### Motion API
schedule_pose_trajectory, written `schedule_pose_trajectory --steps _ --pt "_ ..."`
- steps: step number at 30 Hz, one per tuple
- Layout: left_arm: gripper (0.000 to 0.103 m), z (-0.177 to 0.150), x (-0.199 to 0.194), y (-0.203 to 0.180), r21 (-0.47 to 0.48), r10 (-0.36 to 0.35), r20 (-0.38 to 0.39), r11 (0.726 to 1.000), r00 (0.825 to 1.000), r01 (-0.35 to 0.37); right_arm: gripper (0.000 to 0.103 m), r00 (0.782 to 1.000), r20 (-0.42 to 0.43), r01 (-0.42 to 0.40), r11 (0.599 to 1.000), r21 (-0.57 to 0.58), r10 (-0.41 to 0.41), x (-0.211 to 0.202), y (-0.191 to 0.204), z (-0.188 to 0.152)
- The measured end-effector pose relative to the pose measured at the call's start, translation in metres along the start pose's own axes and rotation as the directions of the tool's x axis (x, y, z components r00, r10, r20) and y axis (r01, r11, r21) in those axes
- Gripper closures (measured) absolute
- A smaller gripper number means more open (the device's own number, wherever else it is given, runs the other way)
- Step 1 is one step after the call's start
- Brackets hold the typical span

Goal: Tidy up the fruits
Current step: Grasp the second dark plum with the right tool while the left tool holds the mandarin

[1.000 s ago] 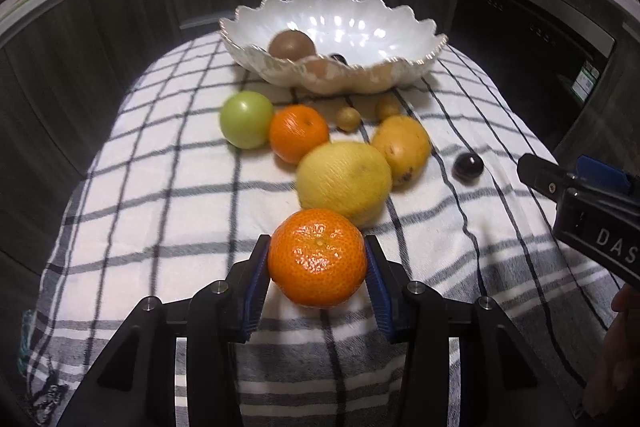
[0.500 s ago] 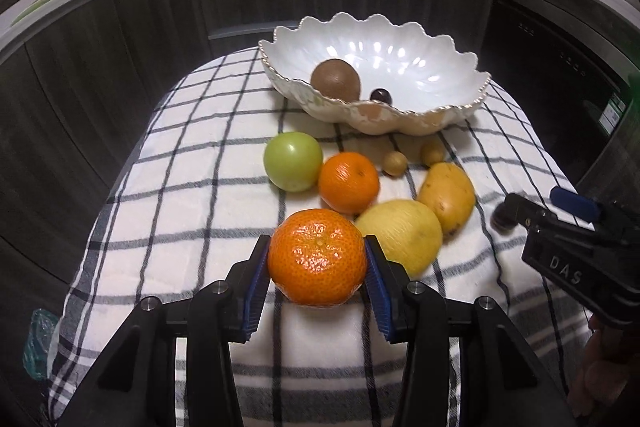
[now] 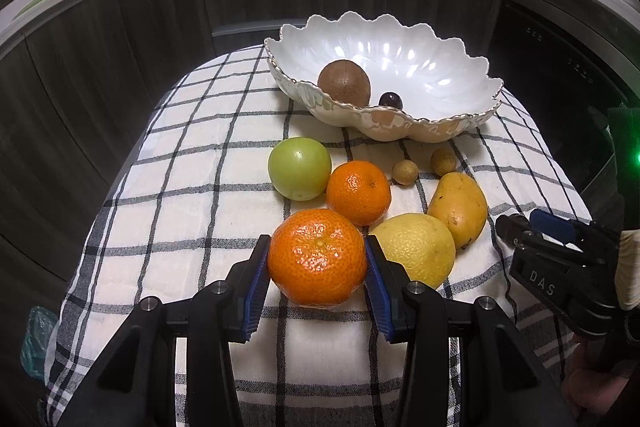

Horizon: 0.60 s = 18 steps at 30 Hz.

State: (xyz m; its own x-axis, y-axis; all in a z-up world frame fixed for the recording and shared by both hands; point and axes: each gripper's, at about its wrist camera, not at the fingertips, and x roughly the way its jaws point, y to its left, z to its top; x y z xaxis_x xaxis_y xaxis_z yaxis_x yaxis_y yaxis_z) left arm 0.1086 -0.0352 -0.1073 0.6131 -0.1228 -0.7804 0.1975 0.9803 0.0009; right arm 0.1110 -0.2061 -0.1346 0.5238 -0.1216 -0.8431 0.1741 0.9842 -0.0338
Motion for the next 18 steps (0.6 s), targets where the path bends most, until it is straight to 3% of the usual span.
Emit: schedule_pose_trajectory --steps 4,18 --pt "0.059 0.0 0.001 0.0 0.0 0.002 -0.003 1.0 1.0 -0.002 0.071 1.0 -0.021 -0.012 1.0 0.007 0.012 0.006 0.0 -0.003" --pt "0.059 0.003 -0.006 -0.001 0.0 -0.007 0.008 1.0 1.0 0.007 0.073 0.999 0.027 -0.039 0.999 0.015 0.039 -0.015 -0.002 0.002"
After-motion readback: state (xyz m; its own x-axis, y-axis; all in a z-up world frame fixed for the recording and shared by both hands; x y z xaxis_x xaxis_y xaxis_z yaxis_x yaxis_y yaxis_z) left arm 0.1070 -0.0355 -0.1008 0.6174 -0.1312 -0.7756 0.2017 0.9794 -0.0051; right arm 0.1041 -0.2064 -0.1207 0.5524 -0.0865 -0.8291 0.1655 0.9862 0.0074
